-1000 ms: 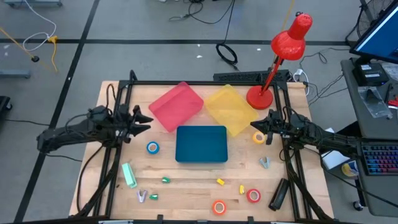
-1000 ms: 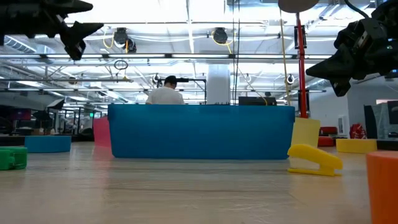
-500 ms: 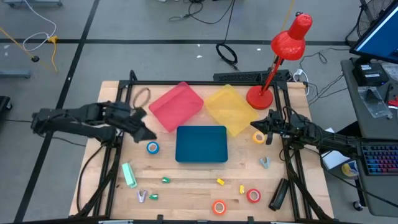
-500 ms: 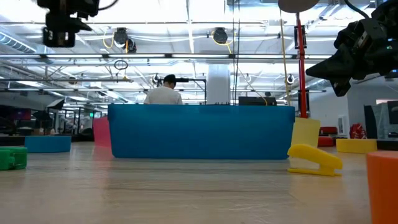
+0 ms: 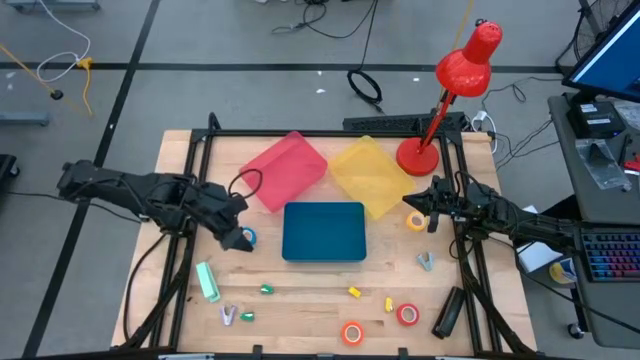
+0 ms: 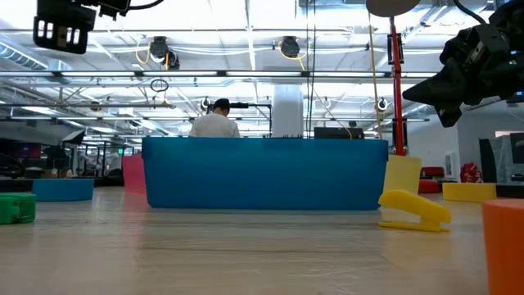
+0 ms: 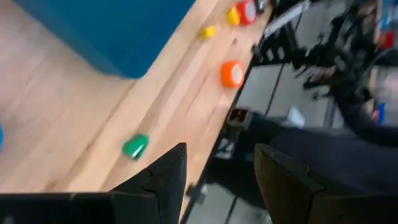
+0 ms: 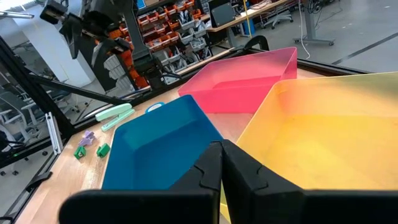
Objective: Pick and place Stapler, Stapler remover, tape
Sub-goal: Put the light blue stapler into the yellow bin
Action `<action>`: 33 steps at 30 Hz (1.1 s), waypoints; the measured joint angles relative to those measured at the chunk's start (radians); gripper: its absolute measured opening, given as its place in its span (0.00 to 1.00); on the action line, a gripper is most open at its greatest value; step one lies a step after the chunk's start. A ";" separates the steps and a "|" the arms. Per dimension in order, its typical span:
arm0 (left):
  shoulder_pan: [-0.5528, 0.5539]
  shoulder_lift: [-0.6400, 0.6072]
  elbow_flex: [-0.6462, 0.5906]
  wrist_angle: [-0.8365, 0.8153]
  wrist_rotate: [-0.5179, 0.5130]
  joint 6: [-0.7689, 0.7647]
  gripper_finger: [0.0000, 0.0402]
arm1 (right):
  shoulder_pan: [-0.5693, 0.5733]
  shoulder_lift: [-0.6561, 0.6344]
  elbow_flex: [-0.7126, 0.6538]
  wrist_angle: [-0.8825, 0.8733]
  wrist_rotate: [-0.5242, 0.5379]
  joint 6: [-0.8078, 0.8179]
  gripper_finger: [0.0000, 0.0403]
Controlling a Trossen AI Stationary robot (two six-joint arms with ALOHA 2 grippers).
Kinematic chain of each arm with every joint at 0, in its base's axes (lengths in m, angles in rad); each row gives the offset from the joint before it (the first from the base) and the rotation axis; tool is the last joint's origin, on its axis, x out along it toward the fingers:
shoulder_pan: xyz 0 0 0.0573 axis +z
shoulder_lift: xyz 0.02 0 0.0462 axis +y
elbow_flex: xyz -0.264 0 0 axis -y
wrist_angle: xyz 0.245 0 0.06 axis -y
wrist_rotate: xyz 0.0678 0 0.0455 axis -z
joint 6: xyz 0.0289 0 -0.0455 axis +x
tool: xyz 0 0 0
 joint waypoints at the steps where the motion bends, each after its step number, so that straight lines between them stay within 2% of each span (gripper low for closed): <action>1: 0.000 0.003 0.000 0.023 -0.003 -0.025 0.46 | 0.000 0.000 0.000 0.000 0.000 0.000 0.00; 5: -0.002 0.007 0.000 0.096 -0.043 -0.070 0.46 | 0.000 0.000 0.000 0.000 0.000 0.000 0.00; 9: -0.007 0.008 0.000 0.092 -0.115 -0.214 0.46 | 0.000 0.000 0.000 0.000 0.000 0.000 0.00; 17: -0.127 0.008 0.000 0.076 -0.196 -0.459 0.46 | 0.000 0.000 0.000 0.000 0.008 0.000 0.00; 23: -0.265 0.037 0.000 -0.103 -0.215 -0.709 0.46 | 0.000 0.000 0.000 0.000 0.136 -0.002 0.00; 28: -0.381 0.096 0.039 -0.295 -0.149 -0.936 0.46 | 0.000 0.000 0.001 0.001 0.234 -0.002 0.00; 33: -0.485 0.184 0.095 -0.410 -0.110 -1.172 0.46 | 0.000 0.000 0.001 0.000 0.233 -0.001 0.00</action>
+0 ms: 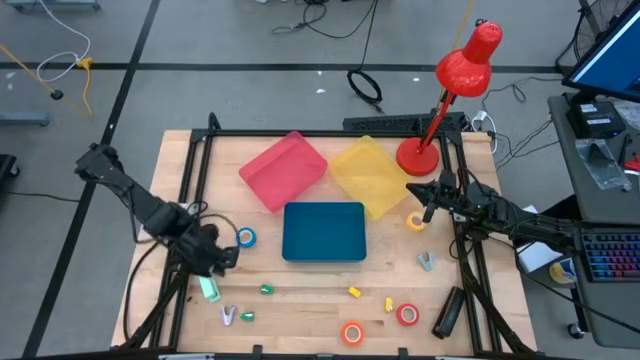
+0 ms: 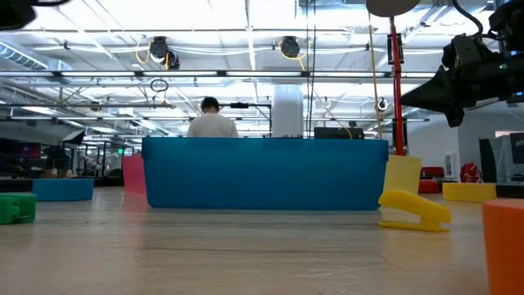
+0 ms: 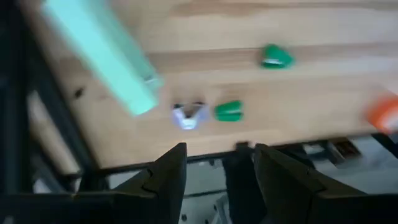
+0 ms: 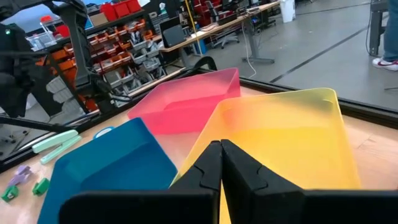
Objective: Pick and place Stapler, Stapler remover, tape
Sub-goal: Put the light blue stapler into the yellow bin
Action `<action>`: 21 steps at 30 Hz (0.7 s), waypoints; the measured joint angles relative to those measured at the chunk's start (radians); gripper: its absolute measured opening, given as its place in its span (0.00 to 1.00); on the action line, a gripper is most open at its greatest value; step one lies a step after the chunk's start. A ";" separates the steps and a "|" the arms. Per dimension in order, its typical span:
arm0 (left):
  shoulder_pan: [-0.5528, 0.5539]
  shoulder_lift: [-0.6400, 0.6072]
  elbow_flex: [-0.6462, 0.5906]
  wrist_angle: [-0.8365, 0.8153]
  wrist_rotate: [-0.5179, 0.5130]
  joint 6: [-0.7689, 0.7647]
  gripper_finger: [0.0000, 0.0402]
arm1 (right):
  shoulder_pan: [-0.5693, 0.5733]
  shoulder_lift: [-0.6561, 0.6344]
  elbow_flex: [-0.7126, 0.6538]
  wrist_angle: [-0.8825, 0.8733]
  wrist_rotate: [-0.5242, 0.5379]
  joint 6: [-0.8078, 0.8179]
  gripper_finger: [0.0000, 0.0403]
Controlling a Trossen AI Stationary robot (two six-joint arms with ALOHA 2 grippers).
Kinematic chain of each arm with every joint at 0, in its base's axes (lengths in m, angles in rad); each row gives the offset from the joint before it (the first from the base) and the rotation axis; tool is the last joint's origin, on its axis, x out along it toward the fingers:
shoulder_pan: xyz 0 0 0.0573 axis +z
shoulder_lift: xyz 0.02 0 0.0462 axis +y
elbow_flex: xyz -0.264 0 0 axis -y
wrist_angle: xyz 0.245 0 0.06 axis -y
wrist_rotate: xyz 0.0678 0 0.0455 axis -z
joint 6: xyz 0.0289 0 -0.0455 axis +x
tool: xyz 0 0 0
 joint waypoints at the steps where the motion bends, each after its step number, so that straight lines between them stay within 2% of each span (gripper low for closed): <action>1: -0.017 0.016 0.000 0.001 0.016 -0.041 0.46 | 0.000 0.000 0.000 0.000 0.000 0.000 0.00; 6: -0.090 0.098 0.000 -0.006 0.159 -0.183 0.46 | 0.000 0.000 0.000 0.000 0.000 0.000 0.00; 11: -0.133 0.139 -0.001 -0.032 0.169 -0.238 0.46 | 0.000 0.000 0.000 0.000 -0.001 0.000 0.00; 21: -0.132 0.149 -0.001 -0.051 -0.032 -0.183 0.46 | 0.000 0.000 0.000 0.000 -0.001 0.000 0.00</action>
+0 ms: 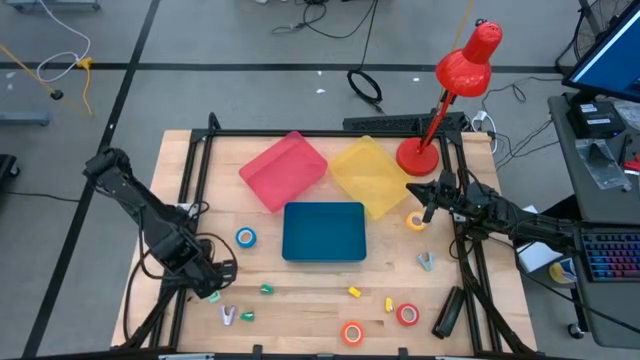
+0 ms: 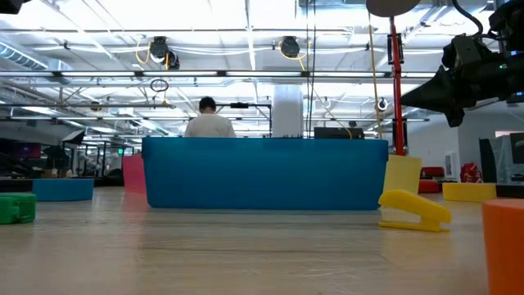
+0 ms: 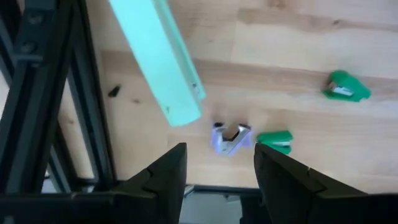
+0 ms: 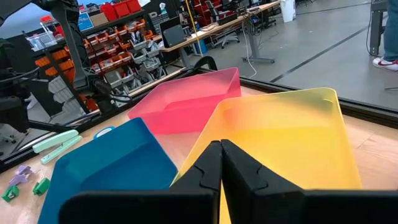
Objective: Pick and place Stapler, Stapler remover, tape
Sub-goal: Put the light blue stapler into the yellow bin
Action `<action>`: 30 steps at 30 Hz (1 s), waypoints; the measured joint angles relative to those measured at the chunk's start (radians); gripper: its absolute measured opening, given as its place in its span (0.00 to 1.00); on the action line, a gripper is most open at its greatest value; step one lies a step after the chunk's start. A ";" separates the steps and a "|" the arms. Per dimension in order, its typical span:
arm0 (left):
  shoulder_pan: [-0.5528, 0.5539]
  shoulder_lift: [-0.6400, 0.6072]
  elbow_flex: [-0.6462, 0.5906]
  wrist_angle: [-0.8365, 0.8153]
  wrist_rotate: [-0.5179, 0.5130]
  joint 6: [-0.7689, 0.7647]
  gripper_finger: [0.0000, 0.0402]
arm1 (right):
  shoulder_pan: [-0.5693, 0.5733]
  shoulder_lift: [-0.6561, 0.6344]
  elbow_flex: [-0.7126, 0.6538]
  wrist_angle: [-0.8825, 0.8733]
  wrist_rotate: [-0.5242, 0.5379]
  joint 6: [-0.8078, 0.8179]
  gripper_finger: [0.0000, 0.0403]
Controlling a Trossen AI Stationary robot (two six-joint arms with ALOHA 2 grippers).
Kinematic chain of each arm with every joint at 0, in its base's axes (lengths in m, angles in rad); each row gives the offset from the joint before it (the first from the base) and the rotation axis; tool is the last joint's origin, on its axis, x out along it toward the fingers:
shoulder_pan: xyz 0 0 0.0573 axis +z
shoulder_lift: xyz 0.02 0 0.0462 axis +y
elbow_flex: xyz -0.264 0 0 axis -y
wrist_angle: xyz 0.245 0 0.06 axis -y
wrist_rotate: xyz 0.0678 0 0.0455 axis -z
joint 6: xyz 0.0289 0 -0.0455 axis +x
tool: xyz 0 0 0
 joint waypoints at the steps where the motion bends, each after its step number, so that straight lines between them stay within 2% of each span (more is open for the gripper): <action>1: 0.000 0.000 0.000 -0.001 -0.006 0.007 0.46 | 0.000 0.000 0.000 0.000 0.000 0.000 0.00; 6: 0.000 0.000 0.000 -0.019 0.004 0.026 0.46 | 0.000 0.000 0.000 0.000 0.000 0.000 0.00; 15: 0.023 0.000 -0.001 -0.140 0.094 -0.022 0.46 | 0.000 0.000 0.000 0.000 0.000 0.000 0.00; 30: 0.038 0.000 -0.044 -0.143 0.097 -0.030 0.47 | 0.000 0.000 0.000 0.000 0.000 0.000 0.00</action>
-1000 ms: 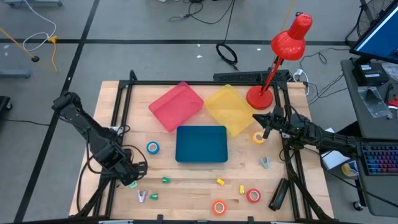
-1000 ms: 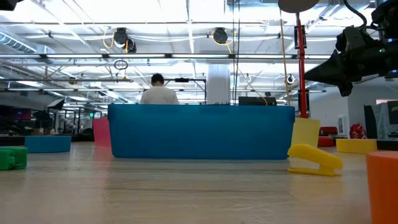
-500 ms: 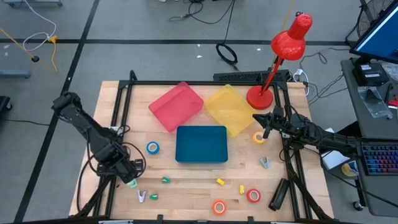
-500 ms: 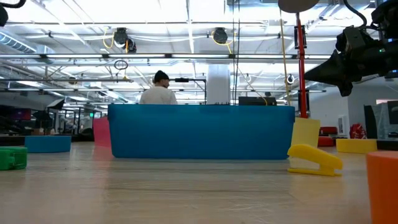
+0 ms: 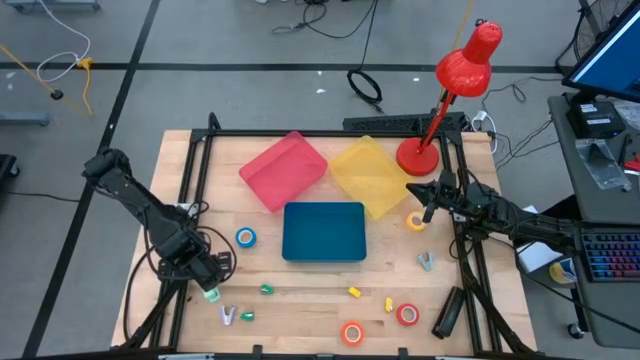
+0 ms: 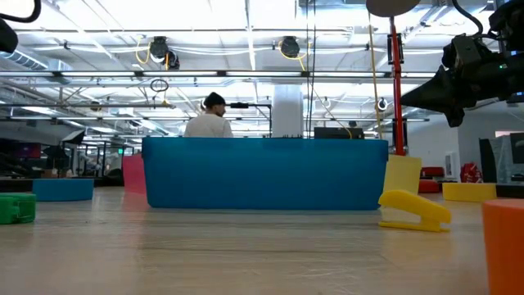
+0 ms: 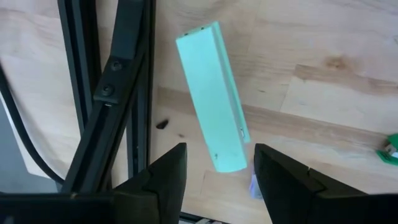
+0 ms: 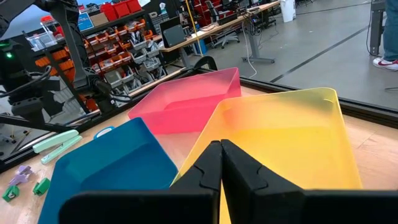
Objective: Pick and place Stapler, Stapler remover, tape
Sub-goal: Put the light blue stapler into the yellow bin
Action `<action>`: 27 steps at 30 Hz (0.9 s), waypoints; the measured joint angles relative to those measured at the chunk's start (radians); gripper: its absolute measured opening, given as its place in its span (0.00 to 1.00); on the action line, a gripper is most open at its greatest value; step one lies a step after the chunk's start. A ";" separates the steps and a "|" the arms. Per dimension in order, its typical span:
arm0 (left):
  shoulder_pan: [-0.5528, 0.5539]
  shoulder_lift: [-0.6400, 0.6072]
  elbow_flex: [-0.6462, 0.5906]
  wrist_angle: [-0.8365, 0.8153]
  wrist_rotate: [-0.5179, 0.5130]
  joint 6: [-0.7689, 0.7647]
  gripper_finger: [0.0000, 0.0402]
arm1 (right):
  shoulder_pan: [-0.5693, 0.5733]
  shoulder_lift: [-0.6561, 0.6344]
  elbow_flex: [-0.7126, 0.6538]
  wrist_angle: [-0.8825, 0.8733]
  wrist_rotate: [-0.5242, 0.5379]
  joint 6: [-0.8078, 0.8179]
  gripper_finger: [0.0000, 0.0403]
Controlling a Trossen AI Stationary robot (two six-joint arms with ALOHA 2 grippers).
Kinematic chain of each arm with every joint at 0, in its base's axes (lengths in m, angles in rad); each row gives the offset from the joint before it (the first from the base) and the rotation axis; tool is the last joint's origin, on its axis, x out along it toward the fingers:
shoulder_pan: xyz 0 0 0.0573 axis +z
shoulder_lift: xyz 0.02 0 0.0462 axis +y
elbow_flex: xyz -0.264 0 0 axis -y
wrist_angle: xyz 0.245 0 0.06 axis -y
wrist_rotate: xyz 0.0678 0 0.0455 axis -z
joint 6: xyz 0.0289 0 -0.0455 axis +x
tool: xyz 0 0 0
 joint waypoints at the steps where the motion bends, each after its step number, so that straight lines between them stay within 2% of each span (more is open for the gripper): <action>1: -0.002 0.000 0.000 0.000 0.000 -0.002 0.47 | 0.000 0.000 0.000 0.000 0.000 0.000 0.00; 4: -0.009 0.000 0.000 0.002 0.000 -0.013 0.52 | 0.000 0.000 0.000 0.000 0.000 0.000 0.00; 12: -0.015 0.000 -0.001 0.063 -0.056 -0.026 0.75 | 0.000 0.000 0.000 0.000 0.000 0.000 0.00; 16: -0.014 0.000 -0.038 0.112 -0.051 -0.025 0.83 | 0.000 0.000 0.000 0.000 0.000 0.000 0.00; 21: -0.009 0.000 -0.109 0.185 0.009 -0.047 0.85 | 0.000 0.000 0.000 0.000 0.000 0.000 0.00; 27: 0.015 0.000 -0.180 0.294 0.004 -0.048 0.81 | 0.000 0.000 0.000 0.000 0.000 0.000 0.00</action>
